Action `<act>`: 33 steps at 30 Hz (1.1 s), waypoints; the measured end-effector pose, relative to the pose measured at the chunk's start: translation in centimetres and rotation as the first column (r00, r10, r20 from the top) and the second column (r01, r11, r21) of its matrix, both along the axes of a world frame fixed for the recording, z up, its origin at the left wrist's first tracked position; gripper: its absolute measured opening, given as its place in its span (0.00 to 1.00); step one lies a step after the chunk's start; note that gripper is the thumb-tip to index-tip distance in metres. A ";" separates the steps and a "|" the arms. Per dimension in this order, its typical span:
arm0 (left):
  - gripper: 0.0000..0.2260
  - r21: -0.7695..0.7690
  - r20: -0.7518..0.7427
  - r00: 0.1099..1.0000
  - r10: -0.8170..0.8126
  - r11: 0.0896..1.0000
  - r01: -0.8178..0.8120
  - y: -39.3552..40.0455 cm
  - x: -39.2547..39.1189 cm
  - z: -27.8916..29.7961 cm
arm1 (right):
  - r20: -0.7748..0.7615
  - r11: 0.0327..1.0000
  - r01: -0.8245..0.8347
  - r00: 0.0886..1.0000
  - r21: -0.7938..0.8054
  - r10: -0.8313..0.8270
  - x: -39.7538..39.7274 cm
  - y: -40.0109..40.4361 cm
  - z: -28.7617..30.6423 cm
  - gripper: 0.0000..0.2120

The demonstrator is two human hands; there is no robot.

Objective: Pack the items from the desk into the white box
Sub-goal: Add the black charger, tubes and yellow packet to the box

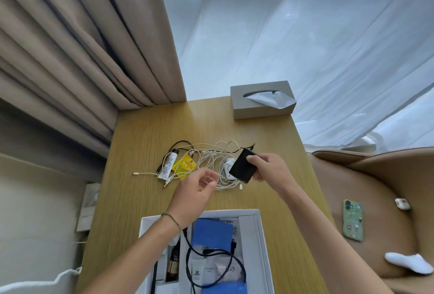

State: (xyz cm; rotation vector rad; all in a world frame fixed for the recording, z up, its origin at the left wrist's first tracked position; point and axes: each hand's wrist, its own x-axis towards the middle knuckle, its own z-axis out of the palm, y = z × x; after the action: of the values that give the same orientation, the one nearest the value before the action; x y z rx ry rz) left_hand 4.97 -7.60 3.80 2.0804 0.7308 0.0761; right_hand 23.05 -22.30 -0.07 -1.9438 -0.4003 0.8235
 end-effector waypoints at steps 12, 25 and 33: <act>0.18 -0.598 0.021 0.986 0.164 0.792 -0.119 -0.5 -0.1 3.0 | 0.393 0.852 -0.503 0.761 -0.143 0.516 -10.0 1.3 6.7 0.15; 0.14 -0.812 0.173 0.963 0.208 0.583 0.020 4.0 -9.0 6.9 | 0.519 0.831 -0.556 0.701 -0.033 0.489 -11.7 7.3 7.8 0.13; 0.18 -0.951 0.310 0.655 0.689 0.235 0.203 7.1 -11.7 11.1 | 0.363 0.787 -0.608 0.759 0.100 0.540 -16.1 11.0 8.1 0.15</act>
State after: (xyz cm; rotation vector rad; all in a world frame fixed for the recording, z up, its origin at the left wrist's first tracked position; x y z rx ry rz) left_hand -6.68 -0.48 14.93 0.5145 0.4138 0.4982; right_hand 6.99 -11.34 8.07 -1.7558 -1.2904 0.8009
